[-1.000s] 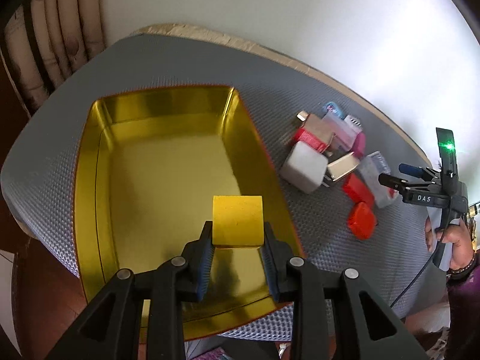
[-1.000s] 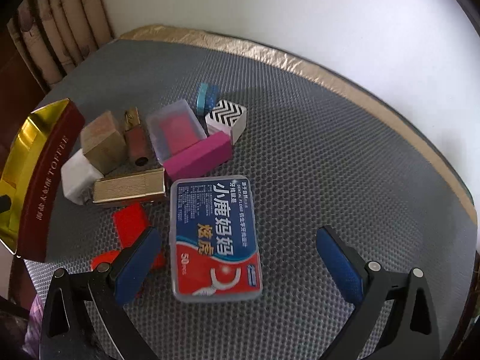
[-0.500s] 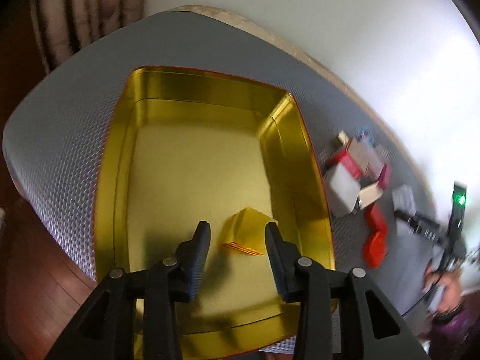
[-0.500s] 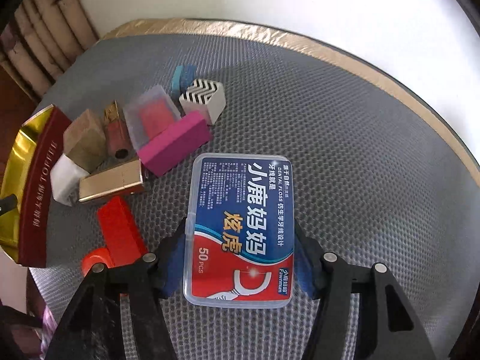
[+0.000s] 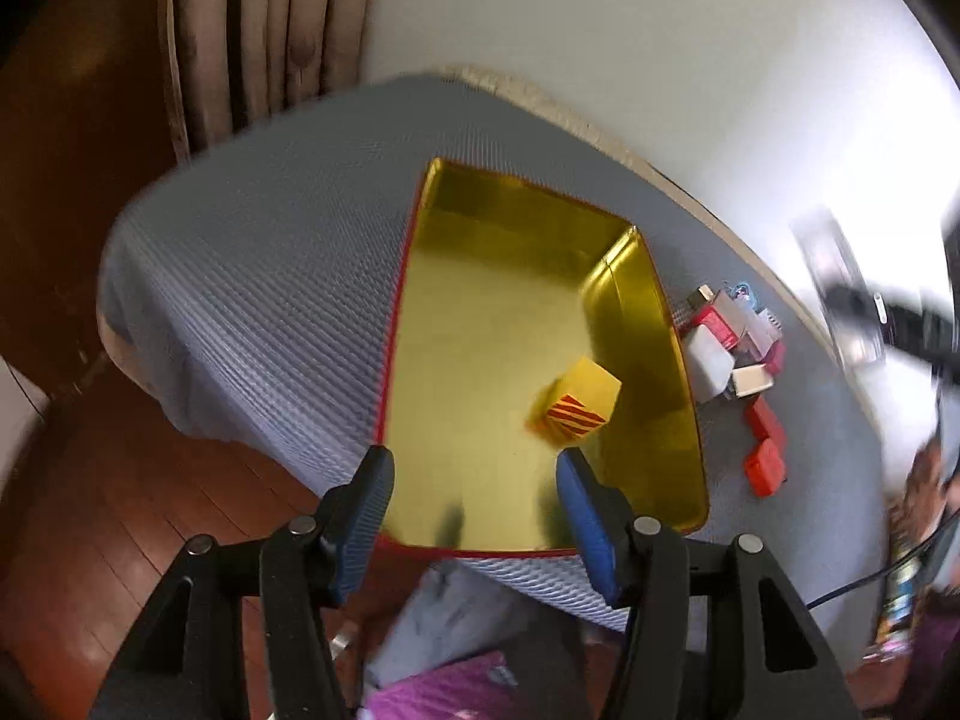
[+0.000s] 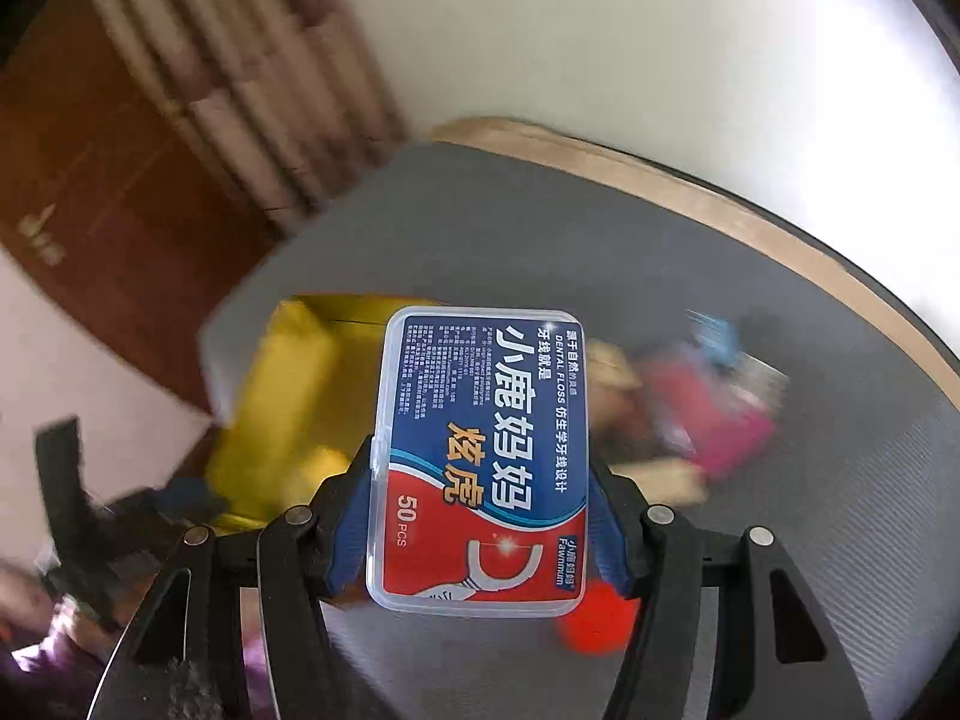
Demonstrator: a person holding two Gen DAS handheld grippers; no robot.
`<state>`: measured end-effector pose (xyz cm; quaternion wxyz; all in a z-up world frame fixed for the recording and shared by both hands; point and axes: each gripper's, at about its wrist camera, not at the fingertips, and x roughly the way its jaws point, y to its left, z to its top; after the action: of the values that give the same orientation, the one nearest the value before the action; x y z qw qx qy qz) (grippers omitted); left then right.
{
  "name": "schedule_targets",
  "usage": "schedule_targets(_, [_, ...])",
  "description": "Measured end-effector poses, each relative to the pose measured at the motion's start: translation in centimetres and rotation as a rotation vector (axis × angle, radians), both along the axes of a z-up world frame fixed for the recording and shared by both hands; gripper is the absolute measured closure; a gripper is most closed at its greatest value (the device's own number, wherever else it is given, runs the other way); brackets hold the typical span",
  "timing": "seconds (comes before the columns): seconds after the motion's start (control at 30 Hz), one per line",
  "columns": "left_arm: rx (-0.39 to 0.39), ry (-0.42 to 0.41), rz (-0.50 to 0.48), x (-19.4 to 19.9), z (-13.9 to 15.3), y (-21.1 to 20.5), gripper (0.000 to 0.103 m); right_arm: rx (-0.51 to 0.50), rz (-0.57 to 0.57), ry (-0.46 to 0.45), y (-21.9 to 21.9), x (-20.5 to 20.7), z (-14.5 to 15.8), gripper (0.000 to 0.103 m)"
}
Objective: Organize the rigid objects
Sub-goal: 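Drop the yellow block into the tray while the right gripper places the floss box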
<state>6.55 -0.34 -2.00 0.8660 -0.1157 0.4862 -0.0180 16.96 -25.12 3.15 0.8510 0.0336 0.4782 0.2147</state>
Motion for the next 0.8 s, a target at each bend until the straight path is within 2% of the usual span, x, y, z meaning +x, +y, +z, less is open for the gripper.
schedule_targets(0.07, [0.007, -0.05, -0.066, -0.5, 1.0, -0.5, 0.043, 0.026, 0.06, 0.004, 3.6, 0.9, 0.0, 0.045])
schedule_targets(0.2, [-0.063, -0.118, -0.118, -1.0, 2.0, 0.1, 0.043, 0.011, 0.117, 0.061, 9.8, 3.4, -2.3, 0.045])
schedule_targets(0.37, [-0.066, -0.186, -0.006, -1.3, 2.2, 2.2, 0.044, -0.016, 0.123, 0.145, 15.1, 5.9, -5.6, 0.045])
schedule_targets(0.47, [-0.065, -0.17, 0.043, -0.9, 2.0, 3.3, 0.044, -0.037, 0.108, 0.184, 16.3, 6.5, -7.3, 0.045])
schedule_targets(0.53, [-0.003, -0.154, 0.054, -0.9, 2.2, 3.3, 0.044, -0.049, 0.097, 0.193, 16.9, 7.0, -8.0, 0.045])
schedule_targets(0.6, [0.066, -0.177, 0.08, -1.1, 2.3, 3.0, 0.044, -0.065, 0.092, 0.19, 17.6, 7.5, -8.4, 0.045])
schedule_targets(0.67, [0.098, -0.185, 0.086, -1.1, 2.3, 3.0, 0.044, -0.065, 0.086, 0.194, 18.0, 7.8, -8.8, 0.045])
schedule_targets(0.8, [0.067, -0.148, 0.087, -0.7, 1.5, 3.1, 0.044, -0.071, 0.073, 0.195, 18.1, 8.2, -9.4, 0.045])
